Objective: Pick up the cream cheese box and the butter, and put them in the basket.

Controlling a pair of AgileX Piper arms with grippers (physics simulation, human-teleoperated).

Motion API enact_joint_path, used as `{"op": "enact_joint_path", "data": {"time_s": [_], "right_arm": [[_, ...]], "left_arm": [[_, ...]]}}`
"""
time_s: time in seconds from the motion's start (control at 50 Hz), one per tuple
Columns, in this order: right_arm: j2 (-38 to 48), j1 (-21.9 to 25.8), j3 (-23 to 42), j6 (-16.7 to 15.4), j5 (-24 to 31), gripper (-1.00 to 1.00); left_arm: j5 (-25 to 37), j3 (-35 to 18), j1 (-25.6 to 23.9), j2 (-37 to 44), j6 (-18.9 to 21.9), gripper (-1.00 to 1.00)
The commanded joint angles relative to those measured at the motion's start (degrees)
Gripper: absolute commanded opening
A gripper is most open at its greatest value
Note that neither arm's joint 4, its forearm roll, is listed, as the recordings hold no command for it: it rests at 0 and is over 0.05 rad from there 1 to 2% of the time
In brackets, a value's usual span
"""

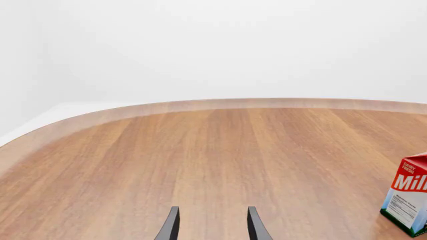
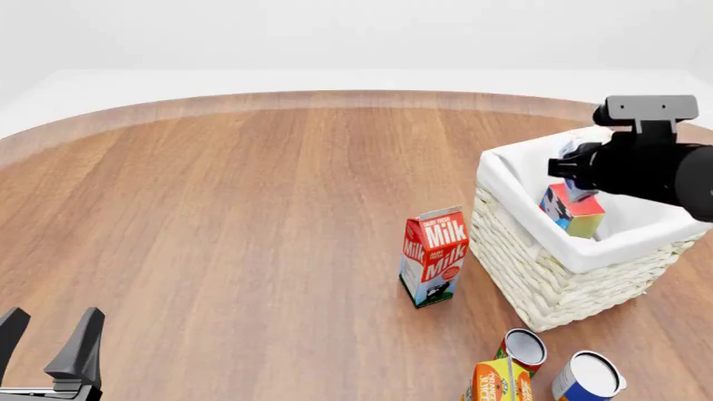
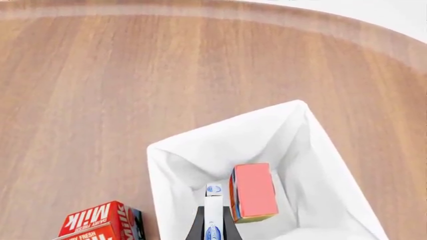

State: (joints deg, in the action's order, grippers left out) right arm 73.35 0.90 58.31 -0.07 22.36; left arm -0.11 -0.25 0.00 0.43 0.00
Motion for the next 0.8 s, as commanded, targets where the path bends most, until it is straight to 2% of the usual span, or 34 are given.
{"op": "enact_joint_path", "data": {"time_s": [0.02,0.06,0.08,0.44,0.6,0.8], "right_arm": [[0.2,-0.5,1.3,0.1,0.1,-1.0],[0.3,-0.3,0.9,0.1,0.0,-1.0],[0.3,-0.3,0.9,0.2,-0.1,1.0],[-0.8,0.1,1.0,-0.2,0.4,1.0],[-4.1,1.4,2.6,-1.8,3.8,1.0],[-10.1,3.8,8.6,-5.9,11.5,1.0]], "left_arm": [[0.0,0.0,0.0,0.0,0.0,1.0],[0.0,0.0,0.0,0.0,0.0,1.0],[0.0,0.0,0.0,0.0,0.0,1.0],[0.0,0.0,0.0,0.0,0.0,1.0],[0.0,0.0,0.0,0.0,0.0,1.0],[0.0,0.0,0.0,0.0,0.0,1.0]]}}
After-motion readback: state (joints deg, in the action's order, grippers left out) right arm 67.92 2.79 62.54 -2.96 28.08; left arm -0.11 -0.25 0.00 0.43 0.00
